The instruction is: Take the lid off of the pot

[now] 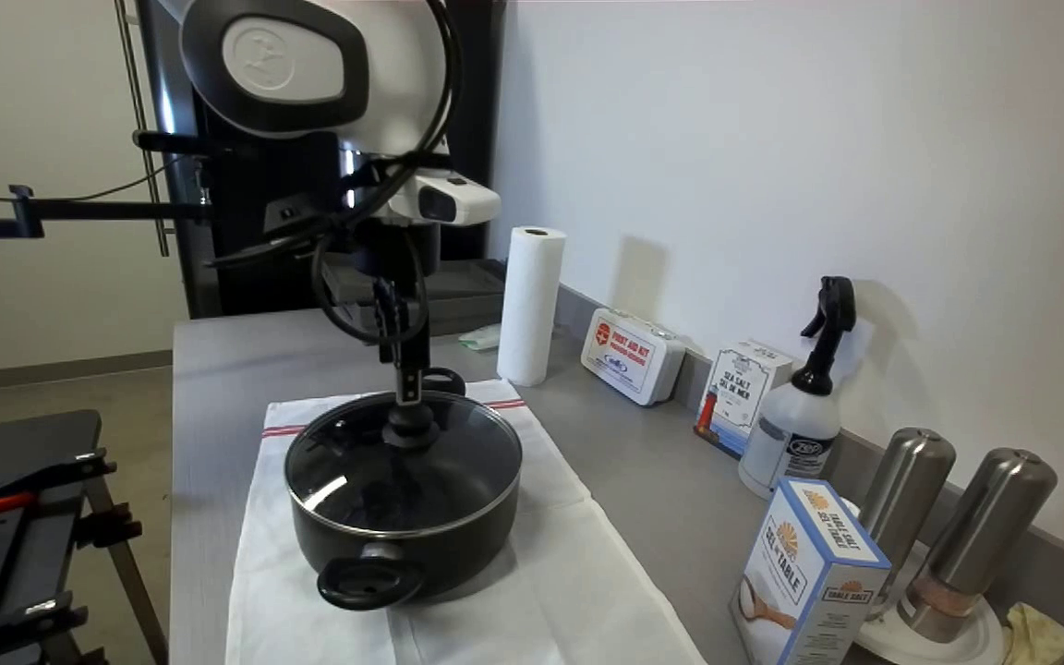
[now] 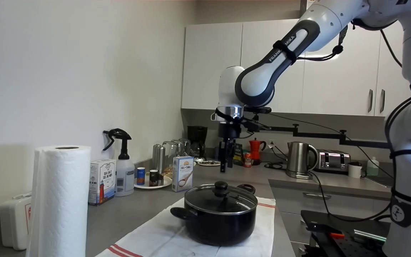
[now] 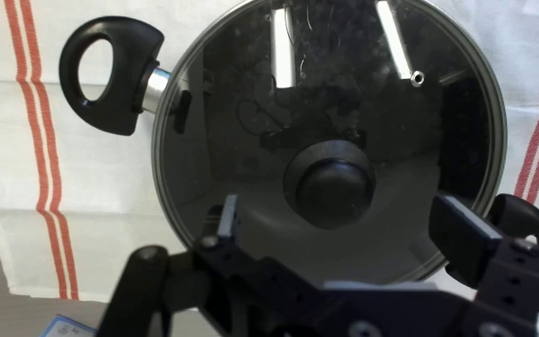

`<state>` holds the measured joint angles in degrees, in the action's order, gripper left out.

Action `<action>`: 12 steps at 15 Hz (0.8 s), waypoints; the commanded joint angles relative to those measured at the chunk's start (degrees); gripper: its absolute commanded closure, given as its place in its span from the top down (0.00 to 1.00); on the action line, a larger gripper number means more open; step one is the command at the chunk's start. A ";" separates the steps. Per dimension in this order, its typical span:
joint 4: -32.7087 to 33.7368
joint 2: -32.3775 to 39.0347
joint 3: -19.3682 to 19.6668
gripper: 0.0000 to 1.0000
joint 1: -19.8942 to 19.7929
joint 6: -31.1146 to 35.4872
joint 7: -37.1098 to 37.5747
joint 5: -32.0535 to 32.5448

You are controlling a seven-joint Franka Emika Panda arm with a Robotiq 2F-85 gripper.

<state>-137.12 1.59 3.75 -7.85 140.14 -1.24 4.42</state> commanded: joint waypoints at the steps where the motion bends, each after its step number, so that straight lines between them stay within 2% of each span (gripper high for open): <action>1: 3.84 3.90 0.46 1.00 0.95 -3.10 -2.49 -2.06; 12: 7.28 8.54 0.18 1.00 0.60 -5.62 -5.04 -3.24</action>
<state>-131.88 8.61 3.75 -7.53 135.83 -3.88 3.45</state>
